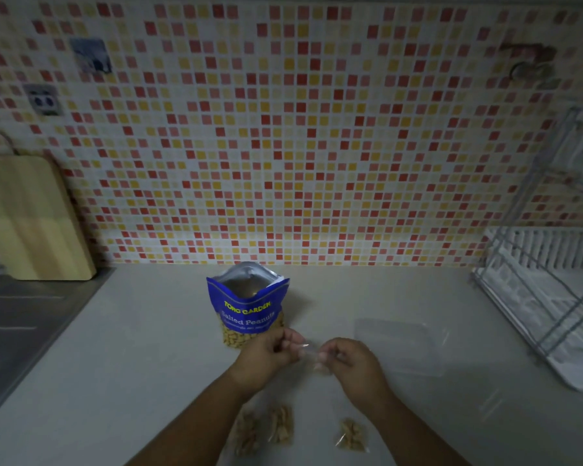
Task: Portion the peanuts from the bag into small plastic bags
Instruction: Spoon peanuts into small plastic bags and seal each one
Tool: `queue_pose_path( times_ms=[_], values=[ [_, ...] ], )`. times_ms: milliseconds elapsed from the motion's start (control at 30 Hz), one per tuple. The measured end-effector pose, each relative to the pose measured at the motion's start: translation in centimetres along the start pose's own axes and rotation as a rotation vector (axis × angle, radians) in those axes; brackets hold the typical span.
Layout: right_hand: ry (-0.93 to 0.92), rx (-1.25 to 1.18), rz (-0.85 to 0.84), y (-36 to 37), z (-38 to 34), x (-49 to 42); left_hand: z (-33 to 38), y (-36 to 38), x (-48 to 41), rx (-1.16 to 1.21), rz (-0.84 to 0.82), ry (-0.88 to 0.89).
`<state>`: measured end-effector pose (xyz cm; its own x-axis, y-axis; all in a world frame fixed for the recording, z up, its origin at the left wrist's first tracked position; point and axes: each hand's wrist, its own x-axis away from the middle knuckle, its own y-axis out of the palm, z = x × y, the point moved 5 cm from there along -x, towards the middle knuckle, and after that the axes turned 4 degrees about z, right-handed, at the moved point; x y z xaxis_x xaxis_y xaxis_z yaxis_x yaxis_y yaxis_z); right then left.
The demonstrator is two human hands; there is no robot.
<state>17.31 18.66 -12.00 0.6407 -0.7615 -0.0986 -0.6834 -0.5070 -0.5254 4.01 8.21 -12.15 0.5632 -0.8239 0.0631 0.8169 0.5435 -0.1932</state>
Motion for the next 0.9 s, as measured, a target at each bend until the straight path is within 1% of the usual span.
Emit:
queue_pose_path(
  times_ms=[233,467,667,900],
  values=[
    [-0.128,-0.073,0.070,-2.6,-5.4,-1.1,4.8,-1.2,-0.5,0.041,0.074,0.082],
    [-0.236,0.062,0.114,-3.5,-8.3,-1.7,7.6,-1.1,-0.1,-0.016,0.111,0.168],
    [-0.345,0.240,0.061,-2.9,-8.9,-1.6,7.8,-0.9,0.4,-0.150,0.099,0.243],
    [-0.412,0.296,0.029,-3.7,-8.8,-1.7,7.9,-1.0,0.5,-0.192,0.125,0.256]
  ],
)
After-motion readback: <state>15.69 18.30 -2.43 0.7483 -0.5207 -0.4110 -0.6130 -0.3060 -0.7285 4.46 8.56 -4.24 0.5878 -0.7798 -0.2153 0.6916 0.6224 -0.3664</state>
